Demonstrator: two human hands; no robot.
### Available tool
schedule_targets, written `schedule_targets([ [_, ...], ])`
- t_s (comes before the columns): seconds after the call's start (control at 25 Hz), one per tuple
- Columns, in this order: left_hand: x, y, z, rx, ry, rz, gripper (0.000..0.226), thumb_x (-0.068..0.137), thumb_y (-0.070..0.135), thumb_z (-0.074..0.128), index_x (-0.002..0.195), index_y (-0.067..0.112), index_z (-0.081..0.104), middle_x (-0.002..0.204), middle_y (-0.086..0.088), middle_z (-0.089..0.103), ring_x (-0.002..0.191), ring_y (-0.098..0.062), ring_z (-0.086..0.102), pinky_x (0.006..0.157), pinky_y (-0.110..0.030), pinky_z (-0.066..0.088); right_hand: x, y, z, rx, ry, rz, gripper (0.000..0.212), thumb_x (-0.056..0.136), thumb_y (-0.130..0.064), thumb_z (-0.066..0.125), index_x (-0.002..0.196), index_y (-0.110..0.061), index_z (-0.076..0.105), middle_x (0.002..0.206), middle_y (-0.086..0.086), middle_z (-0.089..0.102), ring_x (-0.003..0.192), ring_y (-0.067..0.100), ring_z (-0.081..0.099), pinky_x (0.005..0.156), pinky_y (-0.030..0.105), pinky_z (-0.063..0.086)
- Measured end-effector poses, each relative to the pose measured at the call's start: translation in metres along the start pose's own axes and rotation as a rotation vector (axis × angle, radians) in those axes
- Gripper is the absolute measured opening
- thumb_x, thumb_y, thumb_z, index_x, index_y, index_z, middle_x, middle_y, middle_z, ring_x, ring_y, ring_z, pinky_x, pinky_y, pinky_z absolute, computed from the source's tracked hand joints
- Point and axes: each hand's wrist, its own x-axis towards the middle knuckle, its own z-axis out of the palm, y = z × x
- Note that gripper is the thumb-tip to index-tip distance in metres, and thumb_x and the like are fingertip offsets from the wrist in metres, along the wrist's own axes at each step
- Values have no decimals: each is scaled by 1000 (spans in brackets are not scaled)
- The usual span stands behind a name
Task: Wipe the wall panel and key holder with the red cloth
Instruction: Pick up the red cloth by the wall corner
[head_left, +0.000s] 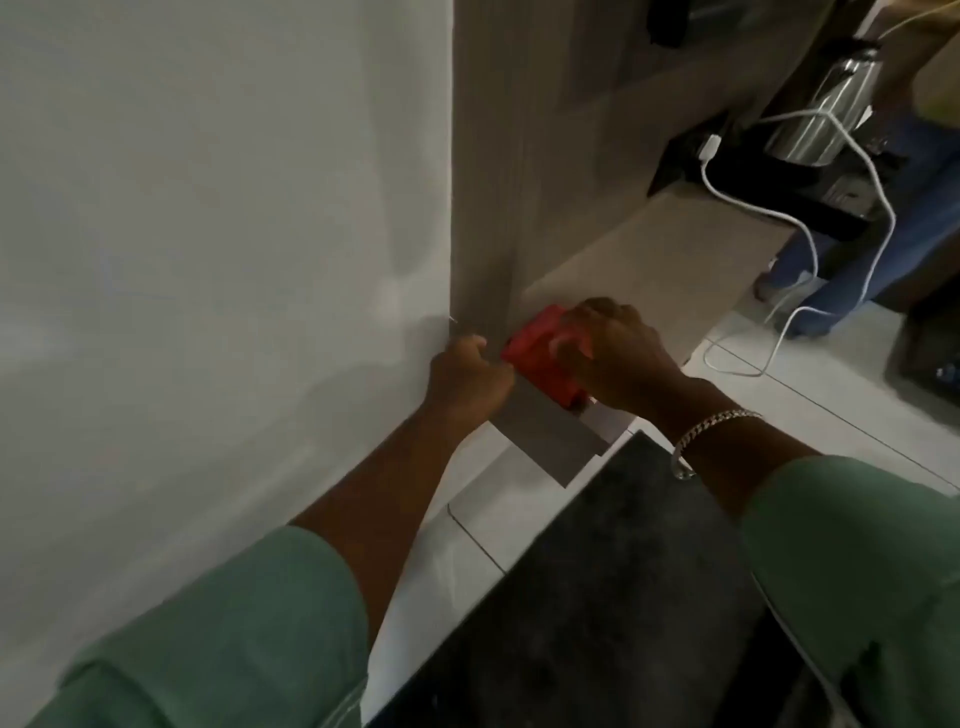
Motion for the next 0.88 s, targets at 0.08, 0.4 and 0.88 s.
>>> schedule_targets([
  [0.08,11,-3,23,-145,-100,-124,46,89,31,64,128,7,59,119,-13,67,106,-31,65,96,-40,54,8,13,16,17,-46,41,55,97,-42,51,146,-23,37,153,14,40,135,41,41,110,55,41],
  [0.4,13,-12,42,-718,3,-358,60,81,16,75,134,3,49,125,-19,63,103,-36,66,73,-42,61,-16,10,45,159,17,-5,57,92,-39,63,142,-16,47,145,13,50,132,35,43,107,39,37],
  [0.88,-103,6,-158,-498,-23,-24,30,80,14,63,109,15,66,108,-10,69,101,-28,65,75,-39,59,-82,-187,11,173,261,-438,81,82,-64,56,150,-23,38,160,8,34,147,32,33,112,58,38],
])
